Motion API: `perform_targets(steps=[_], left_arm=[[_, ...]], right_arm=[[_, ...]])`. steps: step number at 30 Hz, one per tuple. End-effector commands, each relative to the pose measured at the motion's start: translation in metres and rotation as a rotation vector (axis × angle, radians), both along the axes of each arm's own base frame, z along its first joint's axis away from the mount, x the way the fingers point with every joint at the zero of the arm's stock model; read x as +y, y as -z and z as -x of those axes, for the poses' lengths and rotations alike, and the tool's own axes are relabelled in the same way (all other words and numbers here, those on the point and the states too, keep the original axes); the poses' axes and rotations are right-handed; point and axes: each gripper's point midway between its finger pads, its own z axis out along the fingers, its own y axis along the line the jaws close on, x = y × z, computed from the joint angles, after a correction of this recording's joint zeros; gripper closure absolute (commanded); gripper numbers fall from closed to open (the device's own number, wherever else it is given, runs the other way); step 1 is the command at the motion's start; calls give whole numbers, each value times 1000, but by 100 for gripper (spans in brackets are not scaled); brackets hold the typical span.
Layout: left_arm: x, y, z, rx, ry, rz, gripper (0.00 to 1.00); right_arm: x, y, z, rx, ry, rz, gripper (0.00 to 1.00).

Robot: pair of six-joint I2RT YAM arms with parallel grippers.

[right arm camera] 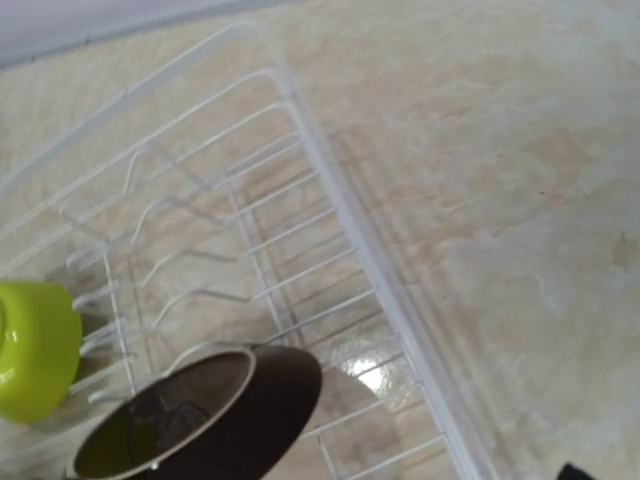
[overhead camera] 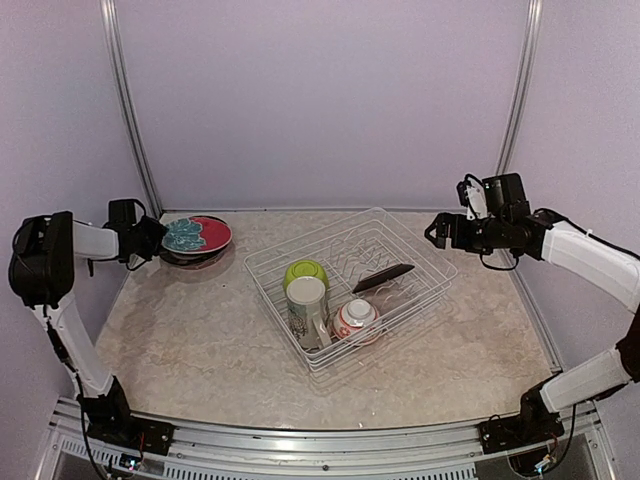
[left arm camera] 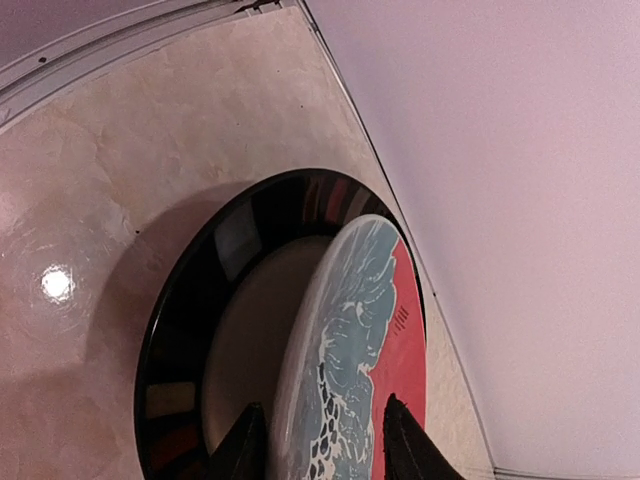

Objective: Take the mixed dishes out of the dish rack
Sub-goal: Place the plate on the plate, then grab the plate from the dish rack.

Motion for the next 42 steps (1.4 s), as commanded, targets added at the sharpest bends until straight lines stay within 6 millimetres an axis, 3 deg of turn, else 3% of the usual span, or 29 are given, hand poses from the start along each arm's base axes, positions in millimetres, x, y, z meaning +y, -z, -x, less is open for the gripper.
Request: perform_targets(steps=[1, 10, 17, 18, 20, 21, 26, 29, 32, 38, 42], left_arm=[[-1, -27, -1, -23, 47, -48, 59], [4, -24, 13, 91, 48, -106, 38], [5, -23, 18, 157, 60, -128, 30], [5, -23, 21, 164, 62, -133, 27], [4, -28, 25, 175, 74, -138, 5], [3, -32, 27, 176, 86, -144, 2], [4, -38, 42, 200, 98, -183, 1], [-2, -42, 51, 199, 124, -180, 1], [-15, -51, 57, 166, 180, -152, 1], [-54, -80, 78, 103, 312, -174, 1], [-85, -92, 96, 65, 394, -211, 1]], right_arm=[[11, -7, -1, -32, -80, 136, 0], [51, -1, 10, -169, -362, 460, 0], [71, -2, 23, -306, -603, 659, 0], [71, -6, 24, -328, -623, 683, 0], [72, -15, 28, -392, -678, 736, 0], [73, -19, 33, -431, -717, 761, 0], [81, -22, 71, -645, -988, 903, 0], [87, -21, 78, -731, -1090, 954, 1], [92, -14, 71, -741, -1150, 1007, 10], [97, 21, 71, -593, -1359, 1024, 29], [100, 28, 65, -645, -1381, 1071, 33]])
